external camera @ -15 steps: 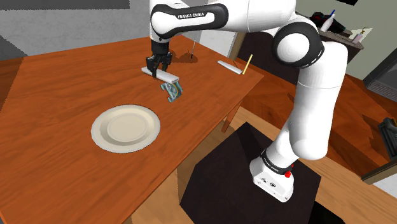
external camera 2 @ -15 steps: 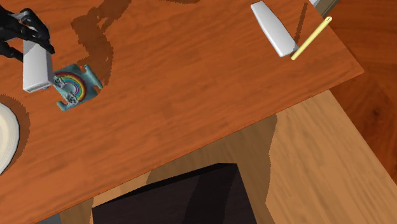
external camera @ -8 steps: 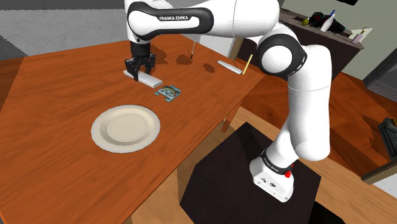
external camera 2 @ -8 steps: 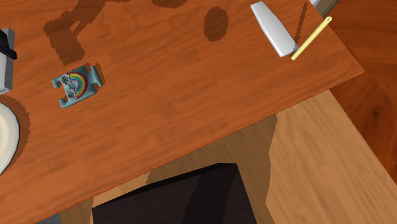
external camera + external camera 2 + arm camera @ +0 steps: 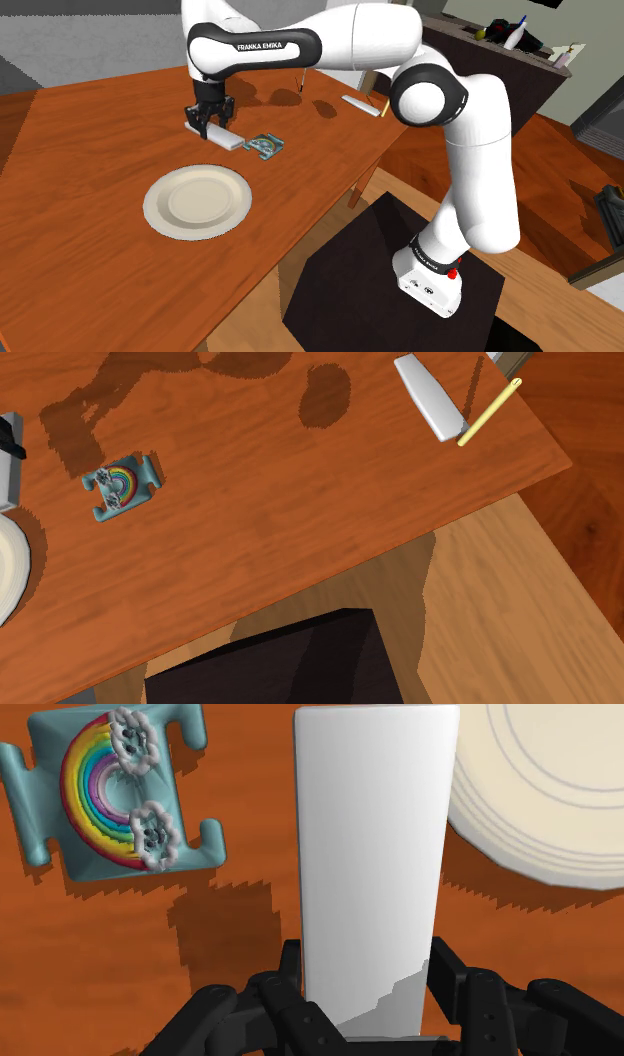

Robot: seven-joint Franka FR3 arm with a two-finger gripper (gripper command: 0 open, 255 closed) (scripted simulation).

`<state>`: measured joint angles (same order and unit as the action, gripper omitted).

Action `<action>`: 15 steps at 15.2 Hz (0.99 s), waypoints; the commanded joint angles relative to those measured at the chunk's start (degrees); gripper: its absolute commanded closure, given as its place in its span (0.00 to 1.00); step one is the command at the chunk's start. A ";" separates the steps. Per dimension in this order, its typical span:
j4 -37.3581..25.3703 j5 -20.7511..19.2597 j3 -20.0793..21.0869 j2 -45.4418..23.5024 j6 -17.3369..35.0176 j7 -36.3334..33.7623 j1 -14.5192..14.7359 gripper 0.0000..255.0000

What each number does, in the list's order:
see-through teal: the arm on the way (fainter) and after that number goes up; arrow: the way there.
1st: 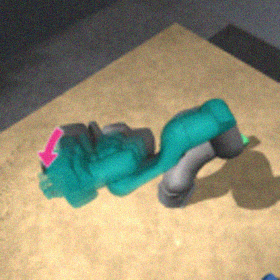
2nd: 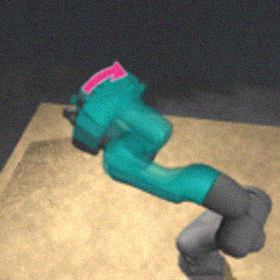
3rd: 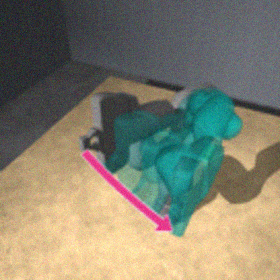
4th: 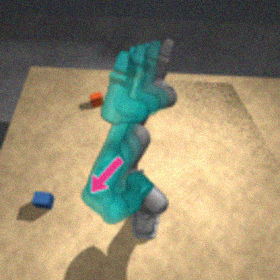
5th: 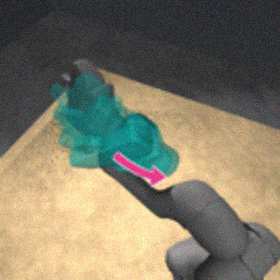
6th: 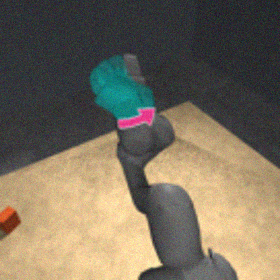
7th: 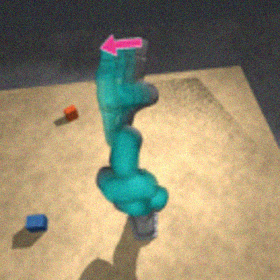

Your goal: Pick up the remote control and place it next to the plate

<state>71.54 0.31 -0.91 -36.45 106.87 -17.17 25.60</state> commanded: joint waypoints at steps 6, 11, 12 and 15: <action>3.47 0.02 0.01 -1.13 4.66 0.01 0.00 1.00; 4.20 0.02 0.01 -1.57 5.82 0.01 0.00 1.00; 4.20 0.02 0.01 -1.57 5.82 0.01 0.00 1.00; 4.20 0.02 0.01 -1.57 5.82 0.01 0.00 1.00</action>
<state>75.71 0.33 -0.89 -37.98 112.66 -17.16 25.61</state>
